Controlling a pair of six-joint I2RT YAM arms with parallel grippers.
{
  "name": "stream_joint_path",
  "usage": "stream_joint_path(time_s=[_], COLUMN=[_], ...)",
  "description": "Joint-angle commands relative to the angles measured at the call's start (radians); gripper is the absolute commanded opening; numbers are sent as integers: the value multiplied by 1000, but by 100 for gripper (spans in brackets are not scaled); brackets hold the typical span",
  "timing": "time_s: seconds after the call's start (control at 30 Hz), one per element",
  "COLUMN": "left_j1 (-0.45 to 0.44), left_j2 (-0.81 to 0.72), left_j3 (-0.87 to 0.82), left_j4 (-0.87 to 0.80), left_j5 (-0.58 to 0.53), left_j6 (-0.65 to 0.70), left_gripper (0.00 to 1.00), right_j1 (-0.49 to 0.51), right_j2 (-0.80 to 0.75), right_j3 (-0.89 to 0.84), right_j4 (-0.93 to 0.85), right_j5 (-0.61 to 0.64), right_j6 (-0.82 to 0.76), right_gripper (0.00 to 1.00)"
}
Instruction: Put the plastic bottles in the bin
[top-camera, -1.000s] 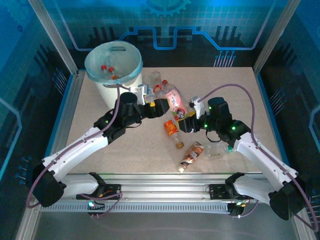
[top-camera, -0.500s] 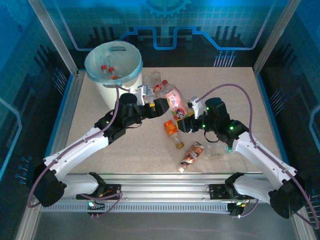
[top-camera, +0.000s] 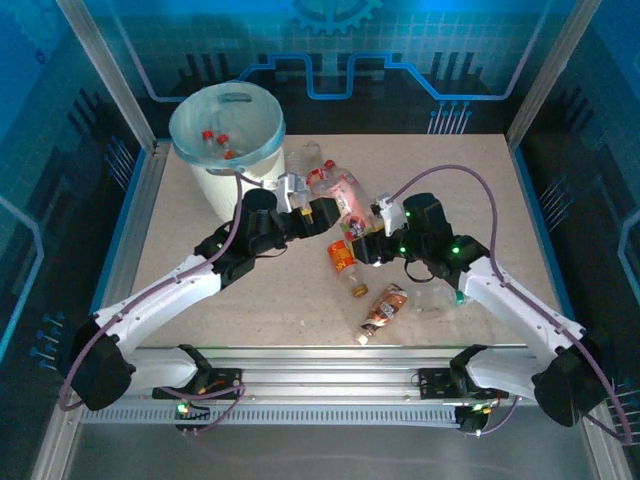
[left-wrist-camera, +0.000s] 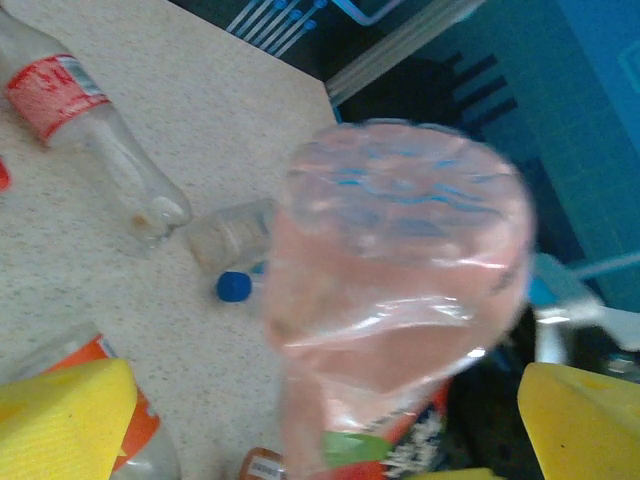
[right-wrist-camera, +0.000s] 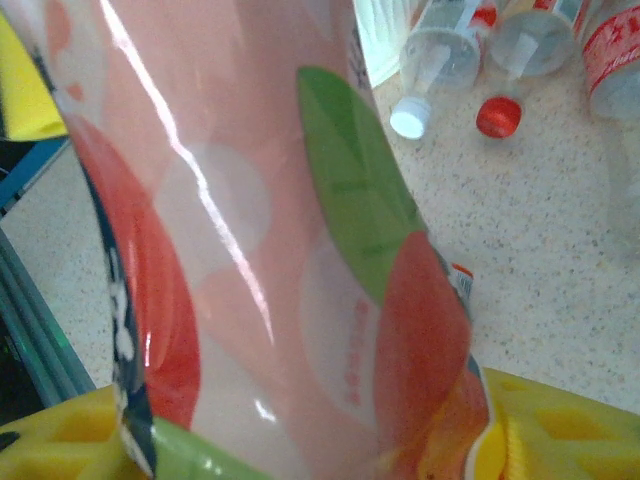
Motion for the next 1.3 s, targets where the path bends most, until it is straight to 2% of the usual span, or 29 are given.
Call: stream_joint_path(time_s=[0.0,0.47,0.73,0.97,1.13,1.27], left_j1=[-8,2,5,10,15,20], left_j2=[9,66,78,59,43,21], left_j3=[-6,6,6,6,7,9], left_j4=[76,86,113,109,90,79], left_j5=[66,20,23,25,8,1], left_j6=[-18,-55,-80,-64,-47,-32], left_gripper=[99,97,86,72,66,63], right_j1=[8,15,29,38,41,41], right_j2=[24,-10,-15,-14,-16,-32], right_j3=[23,-8,-3,3,11,14], right_j4=[-14,26,-7,1,-9,-19], right_j5=[-4,-120,-87,-89,-74,-57], right_j6=[25,6,-16,-18,-21,-4], right_gripper=[59,57,59,61,64,76])
